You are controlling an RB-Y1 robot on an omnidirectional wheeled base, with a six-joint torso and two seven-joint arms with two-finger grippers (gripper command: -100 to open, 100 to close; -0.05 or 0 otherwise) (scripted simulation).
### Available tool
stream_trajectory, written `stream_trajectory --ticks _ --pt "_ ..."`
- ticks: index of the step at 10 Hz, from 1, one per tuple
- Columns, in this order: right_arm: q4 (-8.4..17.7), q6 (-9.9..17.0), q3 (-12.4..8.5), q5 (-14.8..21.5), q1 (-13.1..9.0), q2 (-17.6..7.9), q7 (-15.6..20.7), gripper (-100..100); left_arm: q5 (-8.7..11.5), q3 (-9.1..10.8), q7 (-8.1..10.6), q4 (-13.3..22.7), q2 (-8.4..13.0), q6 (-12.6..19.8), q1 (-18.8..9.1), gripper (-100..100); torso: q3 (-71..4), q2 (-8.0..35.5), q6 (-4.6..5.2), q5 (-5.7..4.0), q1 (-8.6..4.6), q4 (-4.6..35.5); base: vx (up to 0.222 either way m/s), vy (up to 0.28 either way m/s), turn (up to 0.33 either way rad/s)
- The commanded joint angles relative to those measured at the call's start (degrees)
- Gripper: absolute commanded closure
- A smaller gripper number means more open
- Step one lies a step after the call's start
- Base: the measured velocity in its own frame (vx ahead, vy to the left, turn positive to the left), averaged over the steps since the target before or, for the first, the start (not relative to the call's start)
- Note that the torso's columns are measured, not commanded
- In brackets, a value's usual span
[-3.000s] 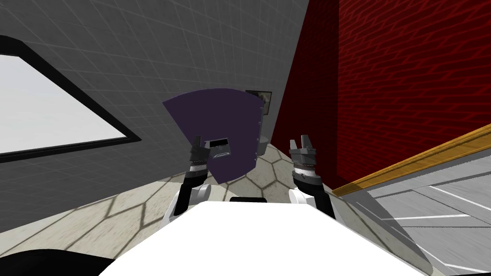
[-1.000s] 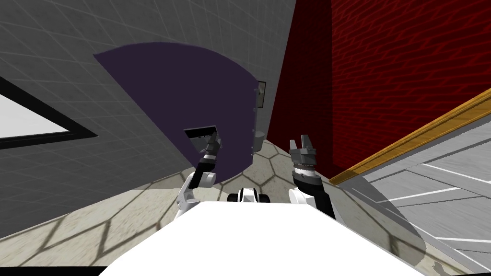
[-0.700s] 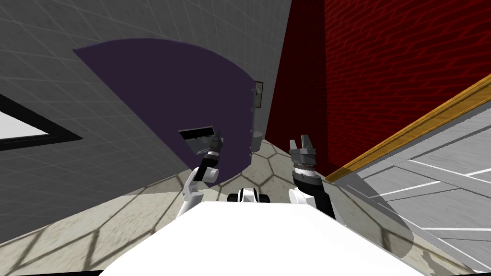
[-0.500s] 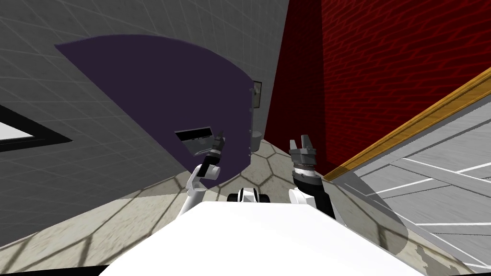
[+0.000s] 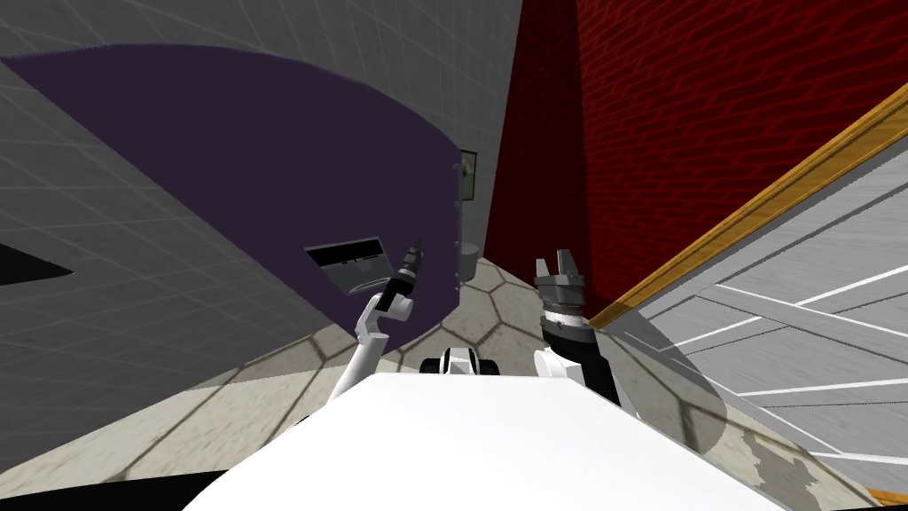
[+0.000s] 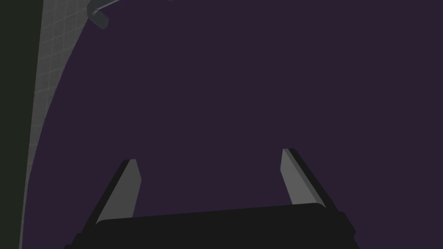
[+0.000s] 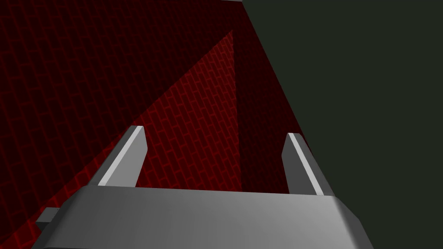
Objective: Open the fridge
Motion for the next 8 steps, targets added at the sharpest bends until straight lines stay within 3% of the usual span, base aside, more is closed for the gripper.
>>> stream_trajectory --ticks 1,8 --pt "0.0 0.0 0.0 0.0 0.0 0.0 0.0 0 0.0 -0.52 -0.09 3.2 0.7 3.7 -4.4 -100 0.0 0.0 -0.03 0.01 0.03 0.0 0.022 -0.011 -0.082" --pt "0.0 0.0 0.0 0.0 0.0 0.0 0.0 0 -0.3 -2.14 -0.57 10.4 2.4 12.8 -14.4 -100 0.0 0.0 0.01 -0.01 -0.03 0.0 0.030 -0.011 -0.084"
